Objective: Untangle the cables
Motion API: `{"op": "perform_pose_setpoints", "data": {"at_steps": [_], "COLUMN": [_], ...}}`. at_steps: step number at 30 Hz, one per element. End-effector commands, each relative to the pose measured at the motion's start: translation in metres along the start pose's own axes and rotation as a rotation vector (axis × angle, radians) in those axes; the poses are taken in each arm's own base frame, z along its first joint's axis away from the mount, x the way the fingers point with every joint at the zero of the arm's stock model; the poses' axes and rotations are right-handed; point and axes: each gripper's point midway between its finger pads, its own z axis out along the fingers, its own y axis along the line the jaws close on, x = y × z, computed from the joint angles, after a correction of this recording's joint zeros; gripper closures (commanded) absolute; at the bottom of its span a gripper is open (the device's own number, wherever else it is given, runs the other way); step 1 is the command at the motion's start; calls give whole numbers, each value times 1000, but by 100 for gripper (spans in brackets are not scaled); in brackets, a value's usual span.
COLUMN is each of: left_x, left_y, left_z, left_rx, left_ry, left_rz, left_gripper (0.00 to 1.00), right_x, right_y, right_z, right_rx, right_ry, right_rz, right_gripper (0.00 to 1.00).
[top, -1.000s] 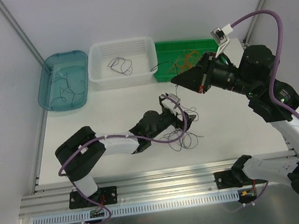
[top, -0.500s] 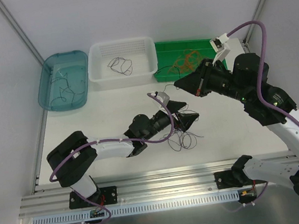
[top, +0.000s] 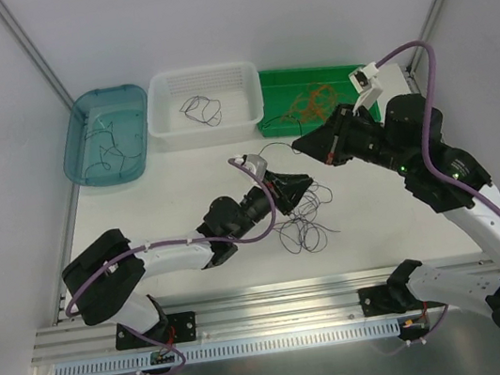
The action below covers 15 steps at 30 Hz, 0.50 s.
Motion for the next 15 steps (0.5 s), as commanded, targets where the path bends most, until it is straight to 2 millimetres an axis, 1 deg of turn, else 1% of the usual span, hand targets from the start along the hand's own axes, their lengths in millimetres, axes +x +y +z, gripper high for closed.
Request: {"op": "perform_pose_setpoints", "data": {"at_steps": [1,2,3,5,7,8,9,10,11,12,13,14,15], "left_x": [-36,-37,-39,-42,-50,-53,-55,-57,-58,-58,-62,-64,-74], "left_y": [-7,-7,-8,-11,-14,-15,-14,-14,-14,-10,-9,-7,-9], "left_z": [0,-1,0,-2,-5,-7,-11,-14,-15,-21,-22,-24,-29], "left_rx": [-5,-5,-2,7,1,-2,-19,-29,-42,-80,-106,-130,-138], "left_ry": [-109,-109,-111,-109,-112,-108,-89,-78,-63,-25,-8,7,7], "left_rz": [40,43,43,42,40,39,36,28,23,18,-2,-7,-9], "left_gripper": [83,100,100,100,100,100,100,100,100,100,100,100,100], "right_x": [-4,-2,-3,4,12,15,20,23,25,31,31,32,33], "right_y": [10,10,8,0,-21,-29,-48,-59,-70,-84,-96,-102,-109], "right_z": [-2,-1,-1,0,1,0,-1,-2,-3,-7,-9,-11,-13], "right_rx": [-44,-42,-35,-7,80,117,198,242,283,338,384,401,418], "right_ry": [-18,-14,-18,1,31,42,53,63,73,96,96,102,104], "right_rz": [12,13,5,-7,-33,-40,-55,-77,-87,-92,-109,-114,-118], "right_gripper": [99,99,99,99,94,81,74,66,50,45,42,35,32]}}
